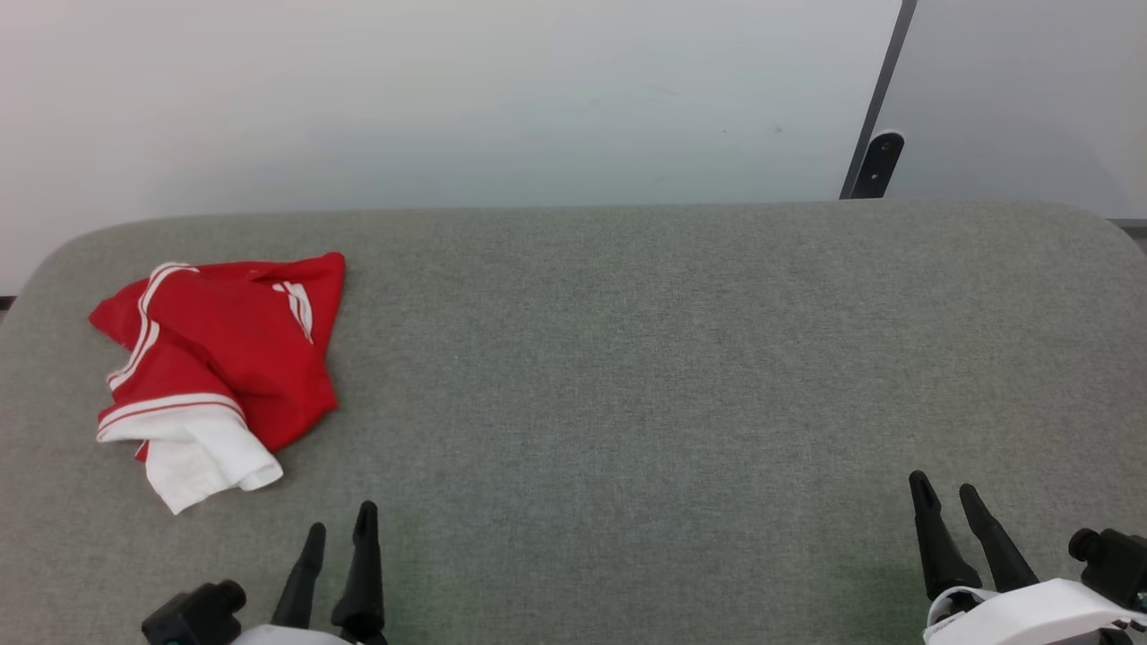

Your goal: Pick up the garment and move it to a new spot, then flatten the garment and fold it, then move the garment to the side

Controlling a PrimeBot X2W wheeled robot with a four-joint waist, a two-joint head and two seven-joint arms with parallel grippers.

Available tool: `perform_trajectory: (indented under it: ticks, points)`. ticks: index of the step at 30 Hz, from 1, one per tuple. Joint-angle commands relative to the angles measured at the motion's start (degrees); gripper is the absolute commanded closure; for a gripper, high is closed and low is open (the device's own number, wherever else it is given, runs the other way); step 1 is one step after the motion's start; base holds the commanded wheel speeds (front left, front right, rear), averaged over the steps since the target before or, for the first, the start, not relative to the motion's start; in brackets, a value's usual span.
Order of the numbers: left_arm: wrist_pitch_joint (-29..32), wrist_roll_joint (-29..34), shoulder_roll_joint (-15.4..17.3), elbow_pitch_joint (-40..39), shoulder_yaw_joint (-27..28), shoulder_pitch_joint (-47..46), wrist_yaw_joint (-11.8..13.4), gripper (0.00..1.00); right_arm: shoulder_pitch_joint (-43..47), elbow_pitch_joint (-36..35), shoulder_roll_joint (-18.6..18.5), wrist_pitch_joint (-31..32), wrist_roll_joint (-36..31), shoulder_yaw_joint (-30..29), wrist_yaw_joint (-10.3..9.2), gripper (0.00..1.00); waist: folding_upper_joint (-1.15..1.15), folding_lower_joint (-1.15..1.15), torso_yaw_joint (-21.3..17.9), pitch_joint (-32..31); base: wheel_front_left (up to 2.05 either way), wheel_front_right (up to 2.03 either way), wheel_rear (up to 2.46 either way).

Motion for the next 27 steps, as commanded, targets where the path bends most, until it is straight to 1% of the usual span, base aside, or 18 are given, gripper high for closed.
perform_trajectory:
  ticks: [1, 17, 27]
  points:
    - [-0.58, 1.80, 0.24, -0.99, -0.19, -0.25, 0.17, 0.00, 0.22, -0.84, 0.02, -0.53, -1.85, 0.26, -0.01, 0.00, 0.00, 0.00, 0.03, 0.01, 0.00, 0.00, 0.00]
    - [-2.95, 11.52, 0.30, -2.53, -1.05, 1.40, 0.38, 0.00, 0.99, -1.99, 0.18, -2.33, -12.15, 0.72, -0.02, 0.00, 0.00, 0.00, 0.06, 0.31, 0.00, 0.00, 0.00]
    - [-4.32, 16.19, 0.26, -3.26, -1.18, 2.22, 0.18, 0.00, 1.71, -2.43, 0.40, -3.46, -17.48, 0.16, -0.02, 0.00, 0.00, 0.00, 0.00, 0.50, 0.00, 0.00, 0.00]
